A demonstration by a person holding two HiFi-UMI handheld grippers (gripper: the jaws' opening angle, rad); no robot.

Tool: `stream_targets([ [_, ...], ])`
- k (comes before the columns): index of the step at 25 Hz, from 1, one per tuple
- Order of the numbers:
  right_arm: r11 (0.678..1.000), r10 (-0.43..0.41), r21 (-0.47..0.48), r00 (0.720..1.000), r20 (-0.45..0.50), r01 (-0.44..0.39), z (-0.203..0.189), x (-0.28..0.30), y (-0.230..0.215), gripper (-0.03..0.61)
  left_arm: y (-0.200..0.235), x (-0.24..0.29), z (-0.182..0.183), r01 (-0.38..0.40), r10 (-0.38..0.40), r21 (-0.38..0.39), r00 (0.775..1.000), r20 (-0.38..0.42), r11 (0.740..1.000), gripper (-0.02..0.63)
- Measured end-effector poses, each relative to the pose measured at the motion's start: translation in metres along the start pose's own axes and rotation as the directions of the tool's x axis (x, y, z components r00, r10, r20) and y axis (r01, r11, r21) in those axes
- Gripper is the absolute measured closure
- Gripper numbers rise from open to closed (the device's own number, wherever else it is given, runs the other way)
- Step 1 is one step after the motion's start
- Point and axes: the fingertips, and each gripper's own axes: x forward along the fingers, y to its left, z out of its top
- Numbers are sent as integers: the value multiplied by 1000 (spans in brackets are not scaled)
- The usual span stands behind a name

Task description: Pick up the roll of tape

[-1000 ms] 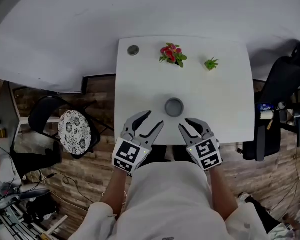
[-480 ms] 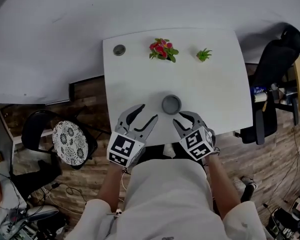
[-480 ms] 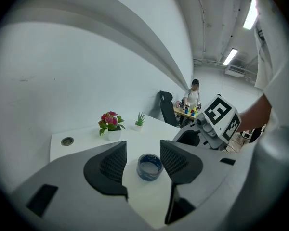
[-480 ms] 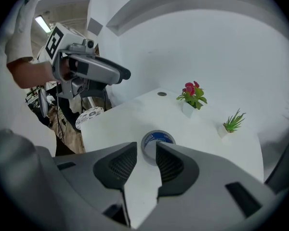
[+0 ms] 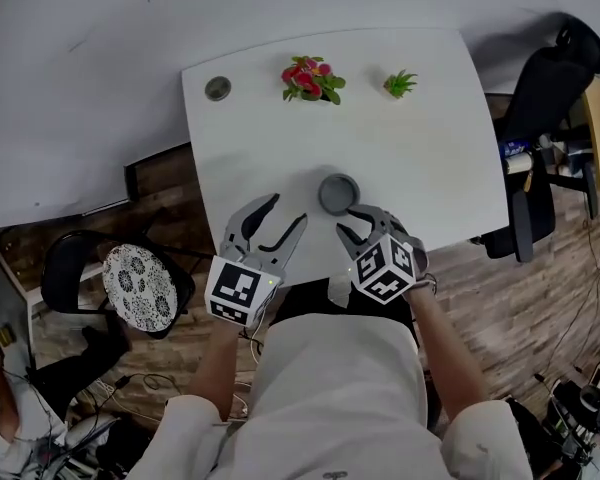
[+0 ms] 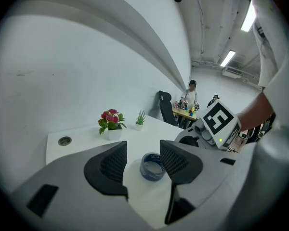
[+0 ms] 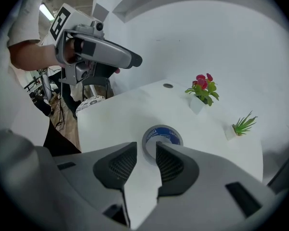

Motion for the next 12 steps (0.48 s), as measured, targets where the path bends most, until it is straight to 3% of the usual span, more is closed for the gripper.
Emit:
stream_targets([
  [12,986,4,-167,996,-88,-18,-13,25,1,449,1,13,-10,4,-4,-25,1000,-11,1000,400],
])
